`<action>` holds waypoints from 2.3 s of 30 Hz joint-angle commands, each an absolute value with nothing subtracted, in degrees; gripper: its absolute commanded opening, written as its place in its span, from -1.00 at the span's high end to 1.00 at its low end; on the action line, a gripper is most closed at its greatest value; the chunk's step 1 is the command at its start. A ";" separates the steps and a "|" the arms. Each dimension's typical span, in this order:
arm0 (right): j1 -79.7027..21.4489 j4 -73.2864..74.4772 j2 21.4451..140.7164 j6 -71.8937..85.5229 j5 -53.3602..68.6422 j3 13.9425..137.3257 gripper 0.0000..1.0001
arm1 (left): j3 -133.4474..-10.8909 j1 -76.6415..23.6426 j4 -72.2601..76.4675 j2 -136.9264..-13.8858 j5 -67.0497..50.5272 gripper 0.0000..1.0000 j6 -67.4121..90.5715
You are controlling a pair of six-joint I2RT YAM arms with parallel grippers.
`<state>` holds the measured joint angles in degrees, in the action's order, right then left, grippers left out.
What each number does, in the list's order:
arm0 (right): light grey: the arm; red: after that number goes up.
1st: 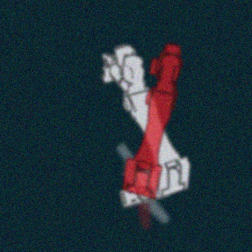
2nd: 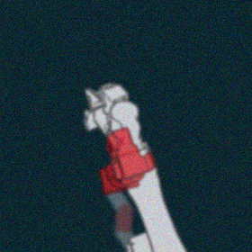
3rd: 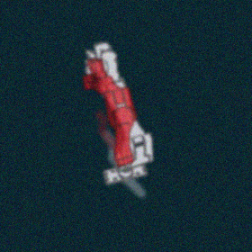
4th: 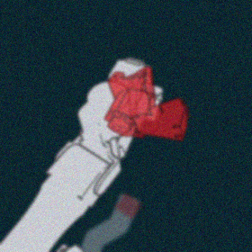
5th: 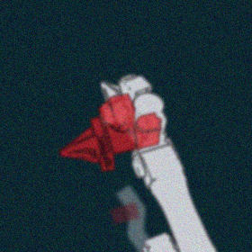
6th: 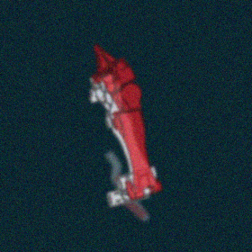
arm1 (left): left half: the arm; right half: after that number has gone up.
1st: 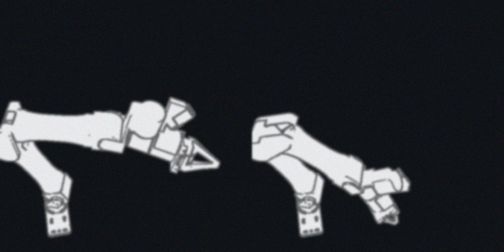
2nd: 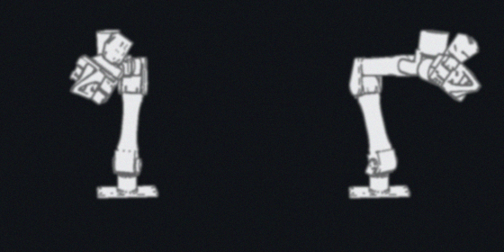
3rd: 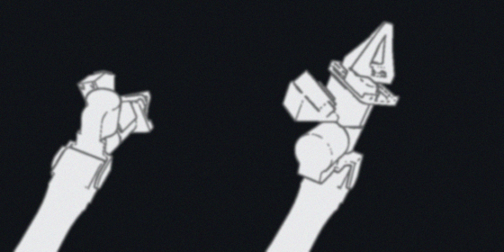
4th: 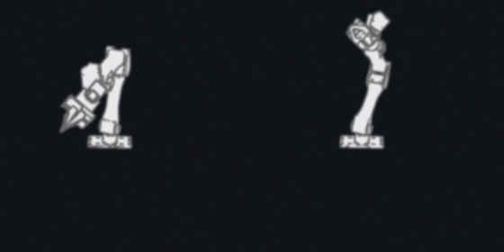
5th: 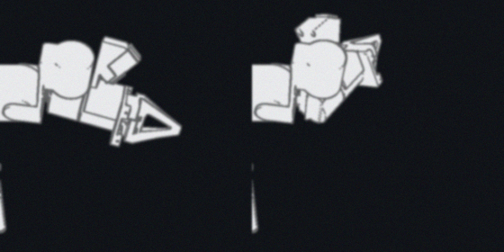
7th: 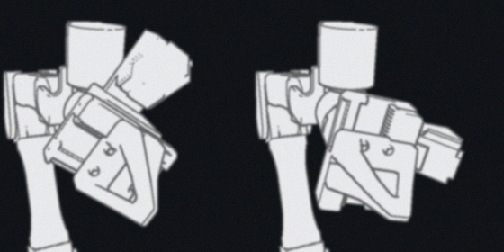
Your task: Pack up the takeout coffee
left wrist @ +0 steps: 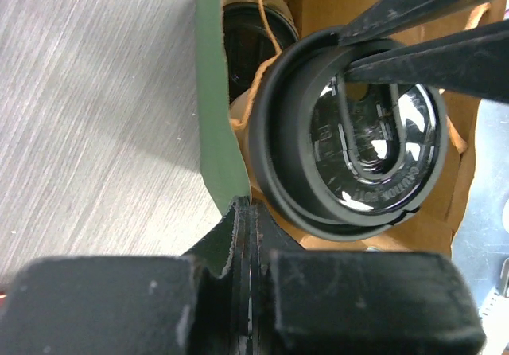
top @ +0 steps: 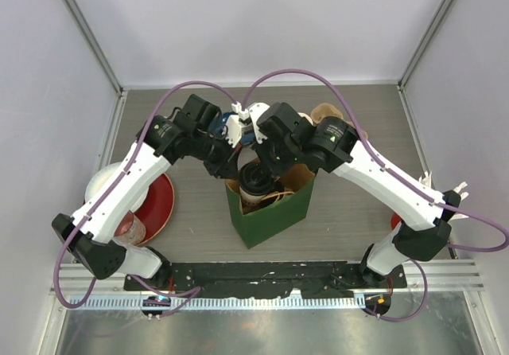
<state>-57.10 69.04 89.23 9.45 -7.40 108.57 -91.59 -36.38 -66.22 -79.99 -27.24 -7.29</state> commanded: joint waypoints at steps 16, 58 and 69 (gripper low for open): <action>-58.97 66.00 85.43 12.13 -11.87 98.97 0.99 | -93.43 -36.56 -63.63 -79.54 -28.83 1.00 -4.40; -58.98 60.47 88.33 12.48 -13.62 98.88 0.98 | -92.55 -36.56 -62.67 -81.12 -30.41 1.00 -3.07; -60.56 57.31 90.70 10.99 -8.17 97.65 0.99 | -94.22 -36.56 -62.75 -82.09 -31.46 1.00 -2.72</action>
<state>-59.75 63.48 87.68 12.01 -10.37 99.29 -92.05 -34.89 -64.45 -81.97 -26.57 0.10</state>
